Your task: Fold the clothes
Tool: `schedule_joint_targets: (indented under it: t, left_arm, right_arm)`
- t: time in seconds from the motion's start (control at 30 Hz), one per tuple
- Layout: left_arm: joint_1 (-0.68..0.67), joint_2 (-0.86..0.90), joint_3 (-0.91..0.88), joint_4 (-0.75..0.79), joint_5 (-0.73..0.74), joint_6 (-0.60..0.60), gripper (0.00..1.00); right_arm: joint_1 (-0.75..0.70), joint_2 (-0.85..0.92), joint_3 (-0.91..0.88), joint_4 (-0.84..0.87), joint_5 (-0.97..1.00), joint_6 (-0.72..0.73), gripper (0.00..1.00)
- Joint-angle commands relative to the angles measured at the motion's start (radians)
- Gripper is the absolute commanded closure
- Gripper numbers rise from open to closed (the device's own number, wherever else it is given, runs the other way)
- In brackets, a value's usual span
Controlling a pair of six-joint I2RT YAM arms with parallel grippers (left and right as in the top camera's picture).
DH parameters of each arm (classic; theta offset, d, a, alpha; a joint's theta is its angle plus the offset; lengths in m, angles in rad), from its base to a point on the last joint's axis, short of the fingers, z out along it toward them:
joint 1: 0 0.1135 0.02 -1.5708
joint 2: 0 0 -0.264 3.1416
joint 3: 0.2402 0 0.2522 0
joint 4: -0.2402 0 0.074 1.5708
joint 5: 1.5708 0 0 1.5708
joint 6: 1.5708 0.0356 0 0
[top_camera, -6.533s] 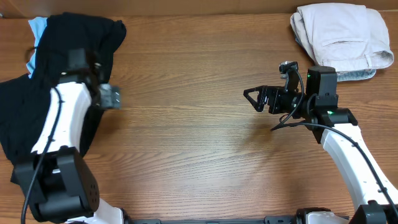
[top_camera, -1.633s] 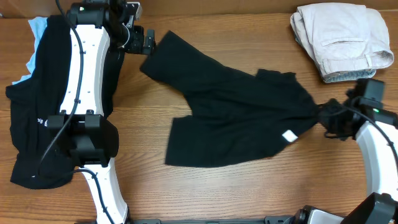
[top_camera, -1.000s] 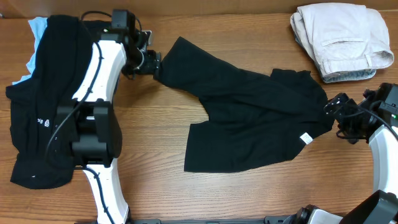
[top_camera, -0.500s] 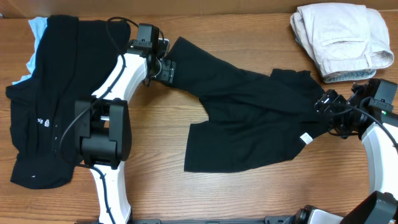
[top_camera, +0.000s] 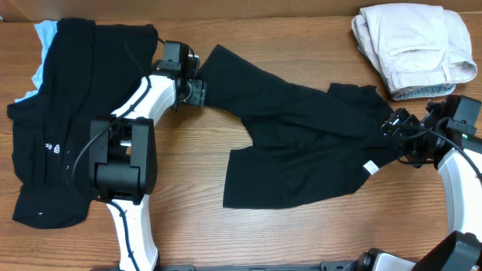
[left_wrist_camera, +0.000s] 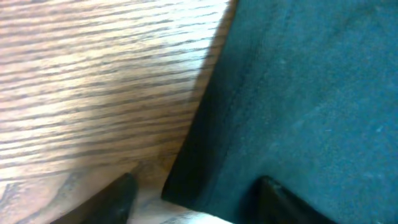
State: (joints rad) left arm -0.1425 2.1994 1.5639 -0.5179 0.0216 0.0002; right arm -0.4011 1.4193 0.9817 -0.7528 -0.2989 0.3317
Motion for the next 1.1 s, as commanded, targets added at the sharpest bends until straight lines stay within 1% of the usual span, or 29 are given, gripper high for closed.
schedule_joint_targets:
  t: [0.0,0.03,0.07,0.13,0.17,0.2,0.3,0.37,0.53,0.57,0.67,0.73,0.77,0.87,0.93,0.97,1.07]
  left_arm:
    - [0.004,-0.007,-0.021,-0.005,-0.003,-0.008,0.55]
    - [0.004,-0.007,-0.021,-0.005,-0.003,-0.008,0.62]
    - [0.004,-0.007,-0.021,-0.006,-0.003,-0.008,0.74]
    - [0.004,-0.007,-0.021,-0.005,-0.003,-0.01,0.87]
    - [0.004,-0.007,-0.02,-0.005,-0.003,-0.018,0.94]
    - [0.004,-0.007,-0.019,-0.005,-0.003,-0.026,0.96]
    - [0.008,-0.009,0.008,-0.032,-0.003,-0.049,0.96]
    - [0.018,-0.012,0.077,-0.109,-0.003,-0.05,0.96]
    - [0.05,-0.012,0.37,-0.395,-0.003,-0.049,0.96]
    - [0.058,-0.012,0.501,-0.505,-0.003,-0.049,0.96]
    - [0.06,-0.012,0.698,-0.645,-0.002,-0.053,0.96]
    - [0.056,-0.012,0.8,-0.714,0.006,-0.053,0.96]
    - [0.05,-0.012,0.891,-0.774,0.013,-0.053,0.96]
    - [0.038,-0.012,0.987,-0.838,0.016,-0.053,0.94]
    - [0.031,-0.012,1.007,-0.847,0.016,-0.053,0.93]
    - [0.025,-0.012,1.007,-0.846,0.016,-0.053,0.93]
    - [0.021,-0.012,1.007,-0.848,0.016,-0.053,0.93]
  right_arm:
    - [0.003,0.003,0.02,0.003,0.009,-0.007,0.1]
    - [0.003,0.003,0.02,0.002,0.009,-0.007,0.1]
    - [0.003,0.003,0.02,-0.001,0.01,-0.007,0.1]
    - [0.003,0.003,0.02,-0.004,0.01,-0.007,0.11]
    - [0.003,0.003,0.02,-0.005,0.01,-0.008,0.11]
    - [0.003,0.003,0.02,-0.005,0.009,-0.007,0.11]
    - [0.003,0.003,0.02,-0.02,0.005,-0.017,0.11]
    - [0.003,0.003,0.02,-0.038,-0.004,-0.037,0.11]
    - [0.004,0.003,0.02,-0.097,-0.074,-0.093,0.11]
    - [0.014,0.003,0.02,-0.12,-0.122,-0.109,0.11]
    - [0.048,0.003,0.02,-0.161,-0.187,-0.151,0.11]
    - [0.09,0.003,0.02,-0.192,-0.189,-0.151,0.11]
    - [0.143,0.003,0.02,-0.215,-0.189,-0.151,0.11]
    - [0.25,0.003,0.019,-0.237,-0.166,-0.144,0.11]
    - [0.306,0.003,0.018,-0.244,-0.129,-0.111,0.11]
    - [0.364,0.003,0.01,-0.245,-0.085,-0.072,0.11]
    - [0.476,0.003,-0.024,-0.231,0.003,0.009,0.1]
